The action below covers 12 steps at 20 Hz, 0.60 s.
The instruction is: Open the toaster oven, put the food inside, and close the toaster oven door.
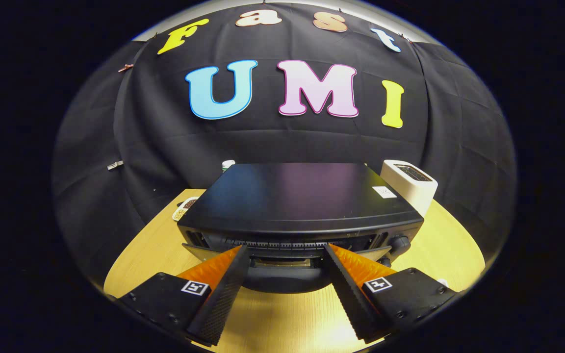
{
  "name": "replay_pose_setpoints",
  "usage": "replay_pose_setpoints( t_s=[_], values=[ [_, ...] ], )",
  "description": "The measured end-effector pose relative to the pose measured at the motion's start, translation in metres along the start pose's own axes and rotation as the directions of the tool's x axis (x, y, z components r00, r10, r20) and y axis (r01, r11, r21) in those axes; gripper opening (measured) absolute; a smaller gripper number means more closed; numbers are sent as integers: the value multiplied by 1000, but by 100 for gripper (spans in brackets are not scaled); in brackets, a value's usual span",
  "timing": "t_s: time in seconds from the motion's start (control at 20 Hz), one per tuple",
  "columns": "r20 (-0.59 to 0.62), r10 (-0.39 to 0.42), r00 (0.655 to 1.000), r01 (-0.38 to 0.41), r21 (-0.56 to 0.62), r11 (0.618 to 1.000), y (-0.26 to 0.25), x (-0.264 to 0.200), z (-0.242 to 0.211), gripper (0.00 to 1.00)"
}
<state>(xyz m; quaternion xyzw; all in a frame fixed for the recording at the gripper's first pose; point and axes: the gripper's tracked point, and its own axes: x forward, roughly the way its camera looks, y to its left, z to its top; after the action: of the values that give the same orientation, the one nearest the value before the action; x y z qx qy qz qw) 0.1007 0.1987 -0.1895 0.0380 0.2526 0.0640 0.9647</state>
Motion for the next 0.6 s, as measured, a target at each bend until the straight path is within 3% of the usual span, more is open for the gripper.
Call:
replay_pose_setpoints(
  t_s=[0.4,0.6],
  values=[
    [-66,25,997,-25,4,1000,-2,-38,-49,97],
    [-189,37,981,-31,36,999,-7,-51,-102,97]
  ],
)
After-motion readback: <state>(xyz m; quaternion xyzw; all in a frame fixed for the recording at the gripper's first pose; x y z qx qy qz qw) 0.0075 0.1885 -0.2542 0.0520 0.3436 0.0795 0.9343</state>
